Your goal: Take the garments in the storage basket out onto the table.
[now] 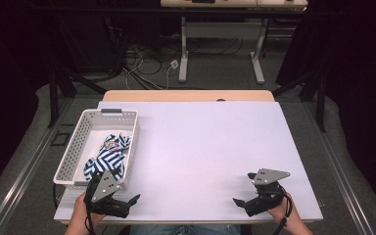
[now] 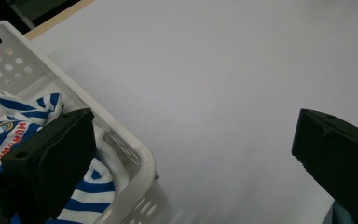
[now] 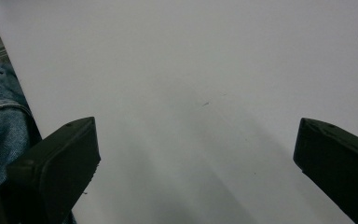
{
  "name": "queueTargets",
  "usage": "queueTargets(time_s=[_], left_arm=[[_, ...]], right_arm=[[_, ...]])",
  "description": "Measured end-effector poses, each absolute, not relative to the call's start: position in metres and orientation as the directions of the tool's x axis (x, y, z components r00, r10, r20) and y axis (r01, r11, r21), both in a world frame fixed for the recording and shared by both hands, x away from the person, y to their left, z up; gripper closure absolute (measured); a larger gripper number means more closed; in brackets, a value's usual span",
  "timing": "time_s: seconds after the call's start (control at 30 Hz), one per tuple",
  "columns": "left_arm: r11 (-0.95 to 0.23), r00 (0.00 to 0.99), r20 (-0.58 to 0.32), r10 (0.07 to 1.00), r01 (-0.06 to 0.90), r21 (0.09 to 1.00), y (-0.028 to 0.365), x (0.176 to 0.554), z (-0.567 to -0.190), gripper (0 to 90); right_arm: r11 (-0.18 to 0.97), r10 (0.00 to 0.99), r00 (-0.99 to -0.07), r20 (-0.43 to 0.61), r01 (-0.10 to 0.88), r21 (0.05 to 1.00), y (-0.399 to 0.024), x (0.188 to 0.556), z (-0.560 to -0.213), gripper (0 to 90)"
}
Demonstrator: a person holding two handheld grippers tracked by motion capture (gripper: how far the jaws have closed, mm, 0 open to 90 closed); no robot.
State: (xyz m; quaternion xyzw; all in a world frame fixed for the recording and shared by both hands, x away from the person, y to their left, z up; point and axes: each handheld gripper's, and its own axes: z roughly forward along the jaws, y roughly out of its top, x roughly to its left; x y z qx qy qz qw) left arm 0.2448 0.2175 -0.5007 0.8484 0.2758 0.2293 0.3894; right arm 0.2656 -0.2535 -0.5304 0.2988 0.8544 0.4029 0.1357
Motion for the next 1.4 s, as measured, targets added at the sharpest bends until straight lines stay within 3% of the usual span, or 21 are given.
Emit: queueTargets(time_s=[1.4], left_arm=[[-0.599,0.72,0.231,0.654,0.306,0.74,0.229,0.26,-0.474,0.2]], right_arm=[[0.5,0.612,-0.79,0.015,0.402,0.767,-0.252,0.266,-0.532,0.0]])
